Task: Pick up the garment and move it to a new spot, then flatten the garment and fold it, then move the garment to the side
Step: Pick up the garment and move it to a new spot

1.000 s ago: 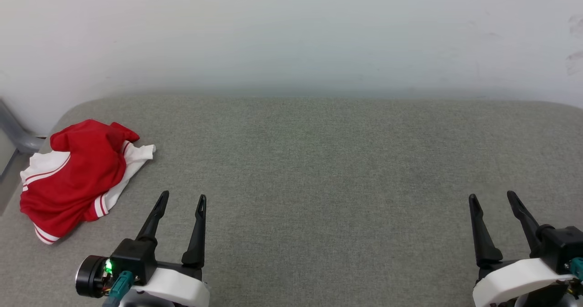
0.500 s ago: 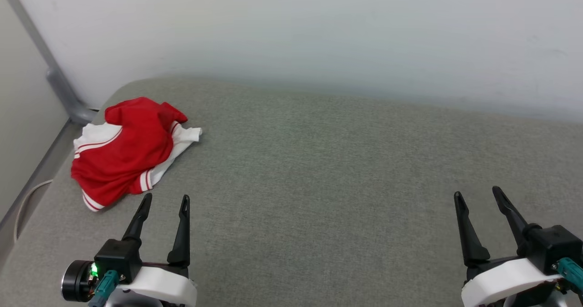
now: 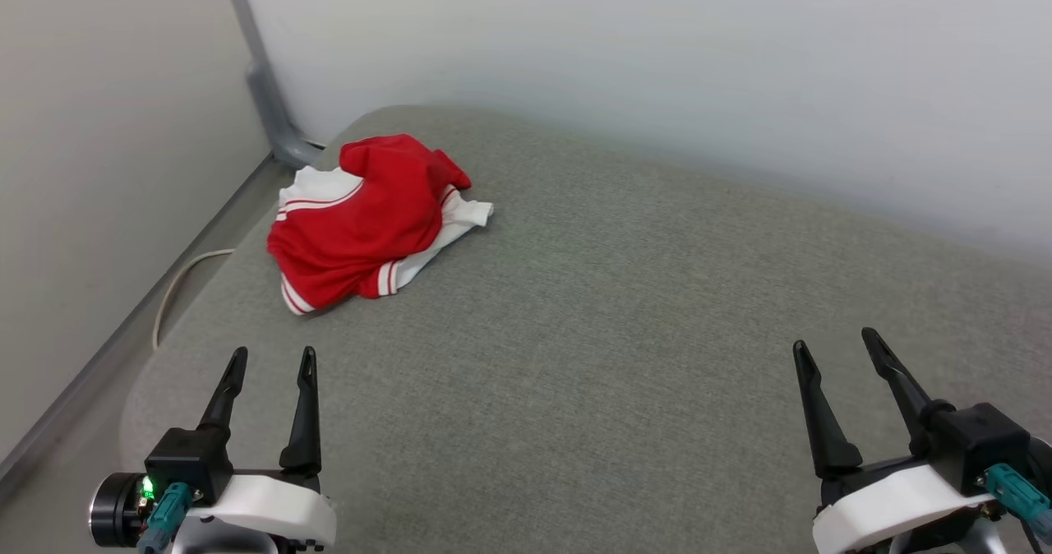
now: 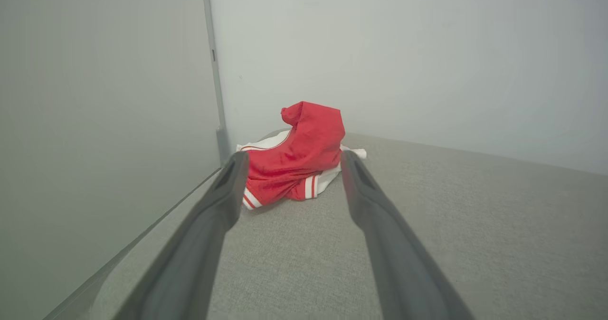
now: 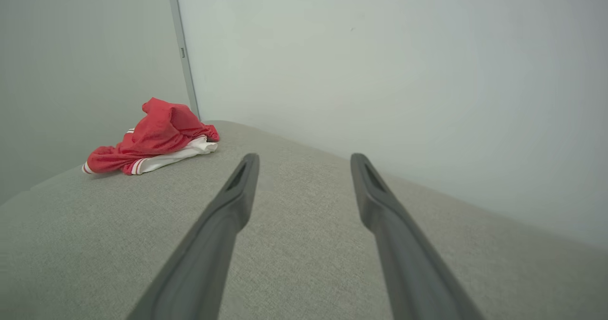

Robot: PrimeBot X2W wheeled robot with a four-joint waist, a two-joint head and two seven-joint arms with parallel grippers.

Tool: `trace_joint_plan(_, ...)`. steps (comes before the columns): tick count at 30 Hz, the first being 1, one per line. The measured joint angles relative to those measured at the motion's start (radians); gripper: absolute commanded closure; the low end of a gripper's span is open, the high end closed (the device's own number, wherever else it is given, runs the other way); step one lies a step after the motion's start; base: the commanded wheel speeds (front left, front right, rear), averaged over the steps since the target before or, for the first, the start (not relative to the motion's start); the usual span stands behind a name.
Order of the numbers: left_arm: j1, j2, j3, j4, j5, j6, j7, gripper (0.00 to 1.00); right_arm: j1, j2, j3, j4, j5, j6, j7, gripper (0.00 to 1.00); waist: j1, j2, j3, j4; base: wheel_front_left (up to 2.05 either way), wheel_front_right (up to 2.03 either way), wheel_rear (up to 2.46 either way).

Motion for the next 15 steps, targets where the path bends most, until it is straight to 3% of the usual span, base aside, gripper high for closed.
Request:
trace_joint_plan(9,-0.003,-0.002,0.011,0.003,0.000,-0.002,0.000,0.00,-0.020,0.000,0.014,0.005,0.002,0.000,-0.008,0.00,0.0000,0.0000,0.008,0.112,0.00,0.00,0.00)
trace_joint_plan(15,-0.002,-0.007,0.033,-0.012,0.000,-0.001,0.000,0.00,-0.044,0.000,0.032,0.018,0.001,0.000,-0.008,0.00,0.0000,0.0000,0.022,0.136,0.00,0.00,0.00)
